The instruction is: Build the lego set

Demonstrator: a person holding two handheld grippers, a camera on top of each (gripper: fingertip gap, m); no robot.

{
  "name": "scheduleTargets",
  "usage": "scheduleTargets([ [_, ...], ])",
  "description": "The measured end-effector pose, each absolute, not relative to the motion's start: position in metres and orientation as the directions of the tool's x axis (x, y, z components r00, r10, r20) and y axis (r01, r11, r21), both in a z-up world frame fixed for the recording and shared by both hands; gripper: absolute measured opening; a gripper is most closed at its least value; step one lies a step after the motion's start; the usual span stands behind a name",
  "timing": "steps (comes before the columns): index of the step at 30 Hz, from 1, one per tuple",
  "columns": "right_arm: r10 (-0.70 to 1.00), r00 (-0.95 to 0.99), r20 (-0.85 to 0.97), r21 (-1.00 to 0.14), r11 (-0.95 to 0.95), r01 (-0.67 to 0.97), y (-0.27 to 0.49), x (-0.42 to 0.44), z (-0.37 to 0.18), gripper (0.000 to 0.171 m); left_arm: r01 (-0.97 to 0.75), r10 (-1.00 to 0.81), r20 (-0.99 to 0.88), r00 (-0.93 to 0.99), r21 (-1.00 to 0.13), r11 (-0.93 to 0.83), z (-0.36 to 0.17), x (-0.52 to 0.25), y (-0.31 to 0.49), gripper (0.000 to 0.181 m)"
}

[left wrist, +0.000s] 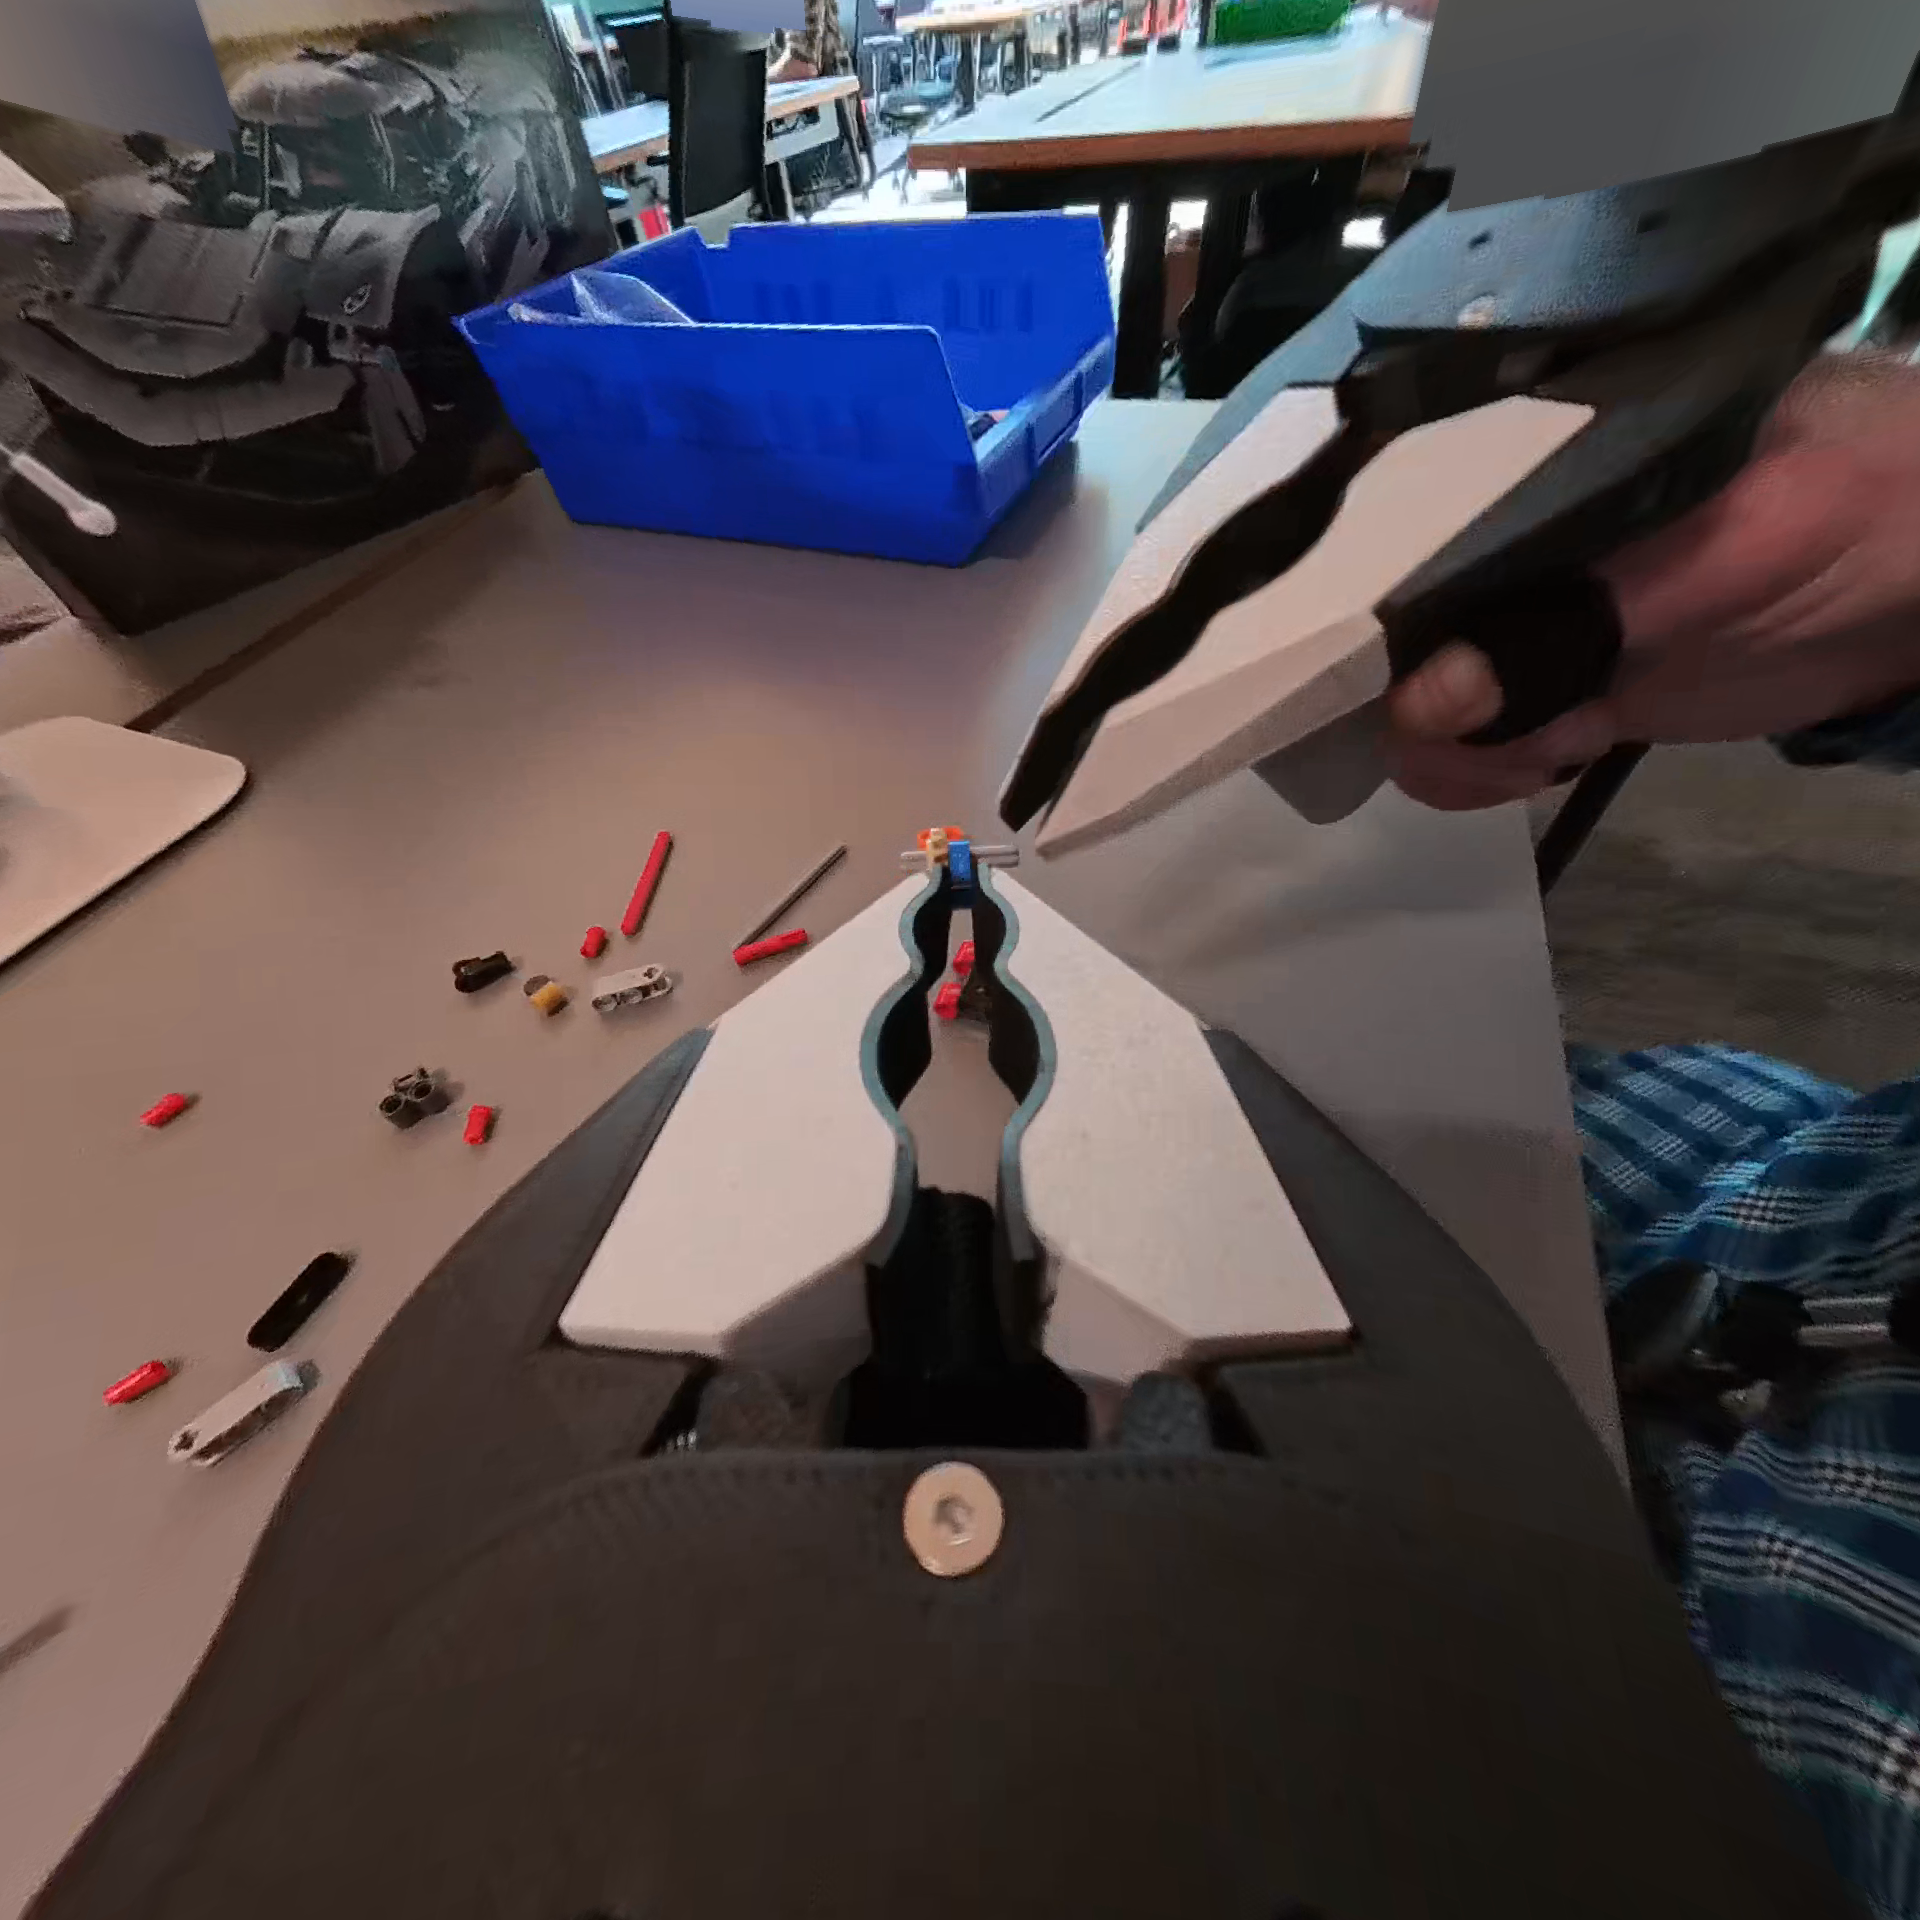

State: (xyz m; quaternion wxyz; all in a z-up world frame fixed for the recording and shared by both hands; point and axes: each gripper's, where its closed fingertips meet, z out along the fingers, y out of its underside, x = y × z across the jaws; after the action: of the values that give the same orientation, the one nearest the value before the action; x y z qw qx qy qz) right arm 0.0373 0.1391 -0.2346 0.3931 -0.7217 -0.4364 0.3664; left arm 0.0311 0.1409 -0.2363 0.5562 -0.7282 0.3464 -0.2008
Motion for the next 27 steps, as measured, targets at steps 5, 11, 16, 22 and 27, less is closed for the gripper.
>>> scheduleTargets([
  [5, 0.907, 0.373, -0.196, -0.868, -0.338, 0.363, 0.135, 0.042, -0.245, 0.005, -0.324, -0.713, -0.134, 0.688, -0.936, -0.137, -0.244, 0.044, 0.131, 0.002],
  [11, 0.912, 0.388, -0.13, -0.858, -0.3, 0.418, 0.127, 0.05, -0.254, 0.002, -0.335, -0.699, -0.12, 0.705, -0.925, -0.179, -0.253, 0.052, 0.123, 0.002],
  [16, 0.912, 0.385, -0.142, -0.85, -0.311, 0.426, 0.125, 0.056, -0.261, 0.0, -0.33, -0.7, -0.087, 0.709, -0.918, -0.221, -0.262, 0.059, 0.119, 0.004],
  [22, 0.921, 0.361, -0.146, -0.853, -0.302, 0.426, 0.126, 0.059, -0.261, 0.0, -0.326, -0.725, -0.035, 0.688, -0.907, -0.265, -0.265, 0.062, 0.117, 0.01],
  [27, 0.937, 0.321, -0.141, -0.858, -0.277, 0.432, 0.128, 0.062, -0.258, 0.0, -0.337, -0.75, -0.048, 0.66, -0.911, -0.238, -0.258, 0.054, 0.117, 0.017],
])
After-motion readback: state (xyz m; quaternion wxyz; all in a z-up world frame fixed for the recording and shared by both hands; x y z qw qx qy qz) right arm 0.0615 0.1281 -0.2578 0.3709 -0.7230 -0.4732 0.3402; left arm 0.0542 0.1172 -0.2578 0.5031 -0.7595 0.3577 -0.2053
